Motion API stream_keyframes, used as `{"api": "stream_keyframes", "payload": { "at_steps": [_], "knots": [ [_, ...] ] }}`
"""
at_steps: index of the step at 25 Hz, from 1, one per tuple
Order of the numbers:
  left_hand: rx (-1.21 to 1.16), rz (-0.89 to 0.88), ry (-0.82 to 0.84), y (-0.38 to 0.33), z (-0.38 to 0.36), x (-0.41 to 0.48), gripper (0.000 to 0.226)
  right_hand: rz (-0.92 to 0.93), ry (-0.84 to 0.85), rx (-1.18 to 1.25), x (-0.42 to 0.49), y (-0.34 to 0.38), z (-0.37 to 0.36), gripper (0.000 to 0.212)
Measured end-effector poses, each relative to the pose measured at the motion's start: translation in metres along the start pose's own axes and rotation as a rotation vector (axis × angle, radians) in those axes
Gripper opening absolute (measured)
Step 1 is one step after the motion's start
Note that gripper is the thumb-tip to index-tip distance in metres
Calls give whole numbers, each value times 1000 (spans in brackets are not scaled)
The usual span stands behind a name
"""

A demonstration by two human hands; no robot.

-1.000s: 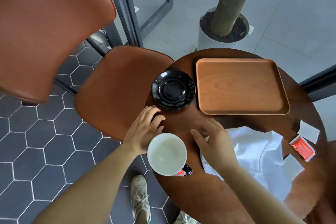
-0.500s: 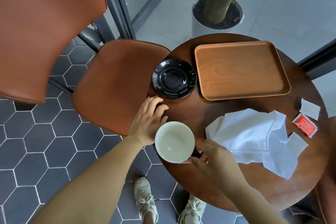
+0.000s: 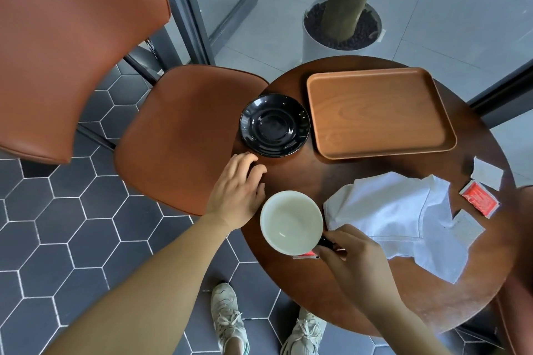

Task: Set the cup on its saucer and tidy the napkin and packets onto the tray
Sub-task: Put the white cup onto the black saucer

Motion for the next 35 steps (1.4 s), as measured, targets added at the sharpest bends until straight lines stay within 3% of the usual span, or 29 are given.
{"api": "stream_keyframes", "payload": {
  "at_steps": [5,12,15,22,35],
  "knots": [
    [-6,173,-7,-9,-8,1,33,-100,-95,76,-6,-12,14,12],
    [23,165,-59,-9,-10,-2,35,-143,-228,139,34,-6,41,1],
    [19,178,-66,-9,-11,-1,35,-101,-264,104,74,6,43,8],
    [-4,171,-120,-9,-6,-2,30,-45,-268,69,150,33,30,25],
    [-7,181,-141,-8,-5,-3,31,-68,-263,39,180,33,0,23]
  ]
}}
Point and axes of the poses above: each hand's wrist, its own x-axis towards the middle knuckle, its own z-axis out of the back of the hand, y = z × x, the point moved 9 cm from there along x, towards the middle knuckle, and after that the axes turned 5 degrees about z, right-handed, at the moved point
